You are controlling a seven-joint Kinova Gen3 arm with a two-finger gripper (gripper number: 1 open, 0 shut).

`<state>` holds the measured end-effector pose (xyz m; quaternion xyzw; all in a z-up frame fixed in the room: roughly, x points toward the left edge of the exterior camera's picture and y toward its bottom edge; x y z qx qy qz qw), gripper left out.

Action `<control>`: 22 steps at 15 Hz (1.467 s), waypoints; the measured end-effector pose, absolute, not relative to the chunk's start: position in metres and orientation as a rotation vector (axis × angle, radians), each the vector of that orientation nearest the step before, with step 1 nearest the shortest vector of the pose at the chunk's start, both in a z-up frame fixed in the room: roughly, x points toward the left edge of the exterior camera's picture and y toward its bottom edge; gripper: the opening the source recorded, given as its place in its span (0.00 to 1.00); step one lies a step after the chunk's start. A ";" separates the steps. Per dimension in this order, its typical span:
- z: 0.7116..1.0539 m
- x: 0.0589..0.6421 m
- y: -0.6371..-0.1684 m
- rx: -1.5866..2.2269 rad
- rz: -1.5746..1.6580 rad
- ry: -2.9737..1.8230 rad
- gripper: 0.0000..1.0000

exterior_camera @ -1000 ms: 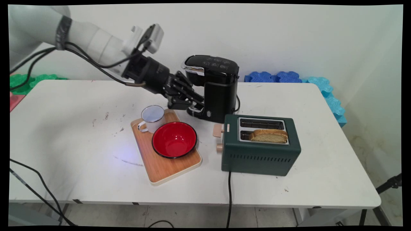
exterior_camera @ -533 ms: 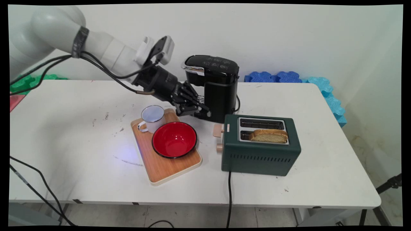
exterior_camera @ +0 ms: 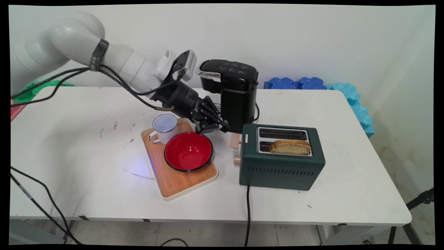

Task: Press the toaster switch

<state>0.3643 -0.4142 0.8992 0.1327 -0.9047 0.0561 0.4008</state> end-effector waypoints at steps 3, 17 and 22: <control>0.894 0.360 -0.415 0.315 0.144 -2.293 0.00; 0.868 0.345 -0.421 0.249 0.164 -2.314 0.00; 0.859 0.343 -0.421 0.243 0.162 -2.322 0.00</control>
